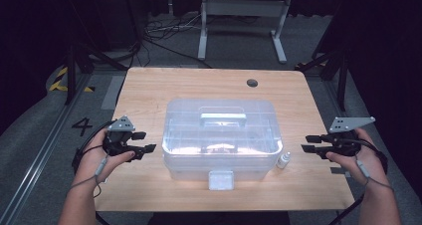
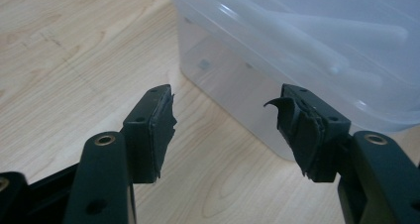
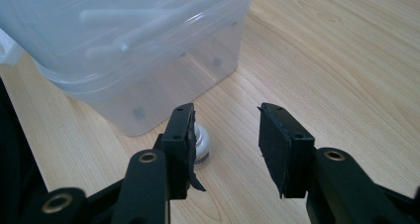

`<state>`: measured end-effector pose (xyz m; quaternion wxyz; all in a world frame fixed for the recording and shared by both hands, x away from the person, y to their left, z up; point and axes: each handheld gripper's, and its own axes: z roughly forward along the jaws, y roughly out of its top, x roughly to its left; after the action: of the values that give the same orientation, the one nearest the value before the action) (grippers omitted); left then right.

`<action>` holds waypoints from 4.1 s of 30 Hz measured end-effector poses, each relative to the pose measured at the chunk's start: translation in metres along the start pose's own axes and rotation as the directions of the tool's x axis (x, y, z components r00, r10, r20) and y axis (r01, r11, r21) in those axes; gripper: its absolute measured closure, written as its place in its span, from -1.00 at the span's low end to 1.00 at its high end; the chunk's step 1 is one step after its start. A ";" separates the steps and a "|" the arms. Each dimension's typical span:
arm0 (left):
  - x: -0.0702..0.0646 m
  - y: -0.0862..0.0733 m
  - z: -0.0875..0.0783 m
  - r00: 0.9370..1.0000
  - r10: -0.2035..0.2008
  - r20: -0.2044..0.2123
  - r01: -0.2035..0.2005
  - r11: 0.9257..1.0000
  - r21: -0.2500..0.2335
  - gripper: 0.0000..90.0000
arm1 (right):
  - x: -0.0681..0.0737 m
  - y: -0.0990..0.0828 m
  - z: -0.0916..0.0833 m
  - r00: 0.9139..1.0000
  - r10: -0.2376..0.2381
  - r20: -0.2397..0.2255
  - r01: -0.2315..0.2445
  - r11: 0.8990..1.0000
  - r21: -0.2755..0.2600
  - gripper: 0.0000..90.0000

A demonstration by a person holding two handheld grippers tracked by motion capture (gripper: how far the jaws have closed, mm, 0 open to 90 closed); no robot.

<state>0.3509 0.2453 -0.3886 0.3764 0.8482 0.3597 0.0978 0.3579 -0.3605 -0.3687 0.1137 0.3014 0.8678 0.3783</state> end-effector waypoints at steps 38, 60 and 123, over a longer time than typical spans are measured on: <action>-0.007 0.007 -0.026 0.999 -0.039 0.020 0.040 0.998 -0.054 0.02 | 0.005 0.012 0.007 0.999 -0.015 -0.028 0.014 1.000 -0.019 0.22; -0.014 0.013 -0.031 0.999 -0.031 0.018 0.033 0.997 -0.068 0.00 | 0.024 0.066 0.004 0.987 -0.120 -0.104 0.118 0.993 -0.028 0.22; -0.018 -0.003 -0.029 0.998 -0.051 0.048 0.055 0.996 -0.074 0.05 | 0.082 0.189 0.088 0.898 -0.388 -0.209 0.407 0.912 0.053 0.70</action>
<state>0.3237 0.2506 -0.3689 0.4186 0.8257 0.3693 0.0815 0.4127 -0.1582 -0.2899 0.0892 0.0848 0.9350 0.3326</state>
